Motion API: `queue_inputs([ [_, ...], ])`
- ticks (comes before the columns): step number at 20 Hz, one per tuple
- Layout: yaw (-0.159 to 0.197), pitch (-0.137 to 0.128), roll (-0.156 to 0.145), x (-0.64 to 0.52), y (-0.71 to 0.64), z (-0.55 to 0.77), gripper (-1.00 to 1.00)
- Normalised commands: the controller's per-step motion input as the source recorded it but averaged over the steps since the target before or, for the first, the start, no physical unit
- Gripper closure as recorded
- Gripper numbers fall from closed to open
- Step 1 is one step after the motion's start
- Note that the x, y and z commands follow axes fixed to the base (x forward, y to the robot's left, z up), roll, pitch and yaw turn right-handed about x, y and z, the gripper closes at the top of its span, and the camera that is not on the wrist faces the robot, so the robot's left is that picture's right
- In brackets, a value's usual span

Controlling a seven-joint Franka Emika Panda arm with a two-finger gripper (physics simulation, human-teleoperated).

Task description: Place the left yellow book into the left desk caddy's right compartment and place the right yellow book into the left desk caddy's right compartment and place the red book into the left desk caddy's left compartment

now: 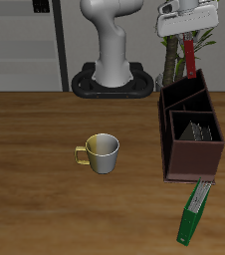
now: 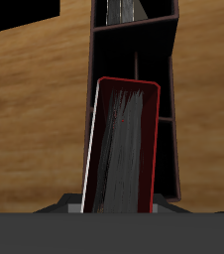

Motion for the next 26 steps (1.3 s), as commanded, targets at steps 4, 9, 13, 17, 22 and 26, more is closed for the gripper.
queue_inputs([
  [4,0.042,0.025,-0.008,0.05,-0.08,-0.03,1.0],
  [9,0.075,0.014,0.005,0.04,-0.06,-0.04,1.0],
  [13,0.01,0.014,-0.009,0.04,-0.04,-0.03,1.0],
  [17,0.001,0.015,0.016,0.03,0.04,-0.12,1.0],
  [22,0.004,0.009,0.036,-0.04,0.18,-0.14,1.0],
  [26,0.004,0.013,0.014,0.05,0.05,-0.11,1.0],
])
